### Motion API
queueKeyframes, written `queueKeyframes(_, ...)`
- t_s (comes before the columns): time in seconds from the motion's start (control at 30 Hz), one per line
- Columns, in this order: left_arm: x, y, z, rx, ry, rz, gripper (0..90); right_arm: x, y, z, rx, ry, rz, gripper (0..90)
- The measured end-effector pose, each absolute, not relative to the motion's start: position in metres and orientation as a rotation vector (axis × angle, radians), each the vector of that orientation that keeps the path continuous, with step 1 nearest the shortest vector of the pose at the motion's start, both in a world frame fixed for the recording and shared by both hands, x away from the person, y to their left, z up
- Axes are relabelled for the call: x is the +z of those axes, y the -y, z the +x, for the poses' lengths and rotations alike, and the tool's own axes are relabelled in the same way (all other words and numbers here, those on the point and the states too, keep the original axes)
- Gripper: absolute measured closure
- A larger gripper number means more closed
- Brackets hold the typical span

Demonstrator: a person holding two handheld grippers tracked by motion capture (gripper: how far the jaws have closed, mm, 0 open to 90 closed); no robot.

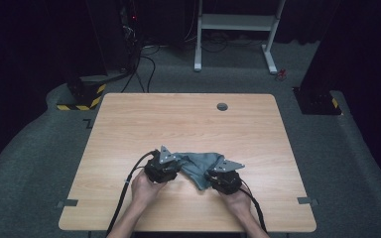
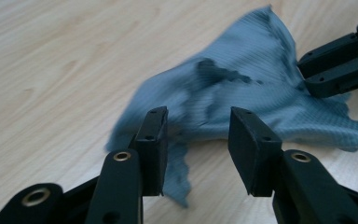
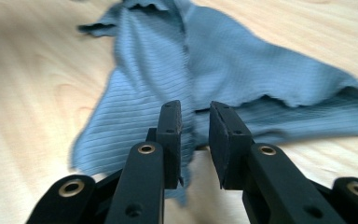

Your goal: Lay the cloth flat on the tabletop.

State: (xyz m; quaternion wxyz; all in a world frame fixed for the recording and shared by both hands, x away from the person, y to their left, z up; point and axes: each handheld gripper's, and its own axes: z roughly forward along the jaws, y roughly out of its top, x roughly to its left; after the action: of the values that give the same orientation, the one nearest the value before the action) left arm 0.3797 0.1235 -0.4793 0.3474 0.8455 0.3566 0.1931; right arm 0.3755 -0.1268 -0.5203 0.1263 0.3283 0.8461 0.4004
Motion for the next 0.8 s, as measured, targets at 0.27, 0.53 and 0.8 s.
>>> queueKeyframes(0.27,-0.496,-0.12,0.399,0.508,-0.992,2.19,66.8,-0.521,0.122,0.375,1.161,-2.527,0.98,77.1)
queueKeyframes(0.53,-0.492,-0.125,0.396,0.482,-0.945,2.214,88.9,-0.514,0.123,0.369,1.191,-2.538,0.911,90.0)
queueKeyframes(0.8,-0.489,-0.143,0.379,0.455,-0.925,2.202,89.6,-0.504,0.116,0.355,1.221,-2.578,0.799,90.0)
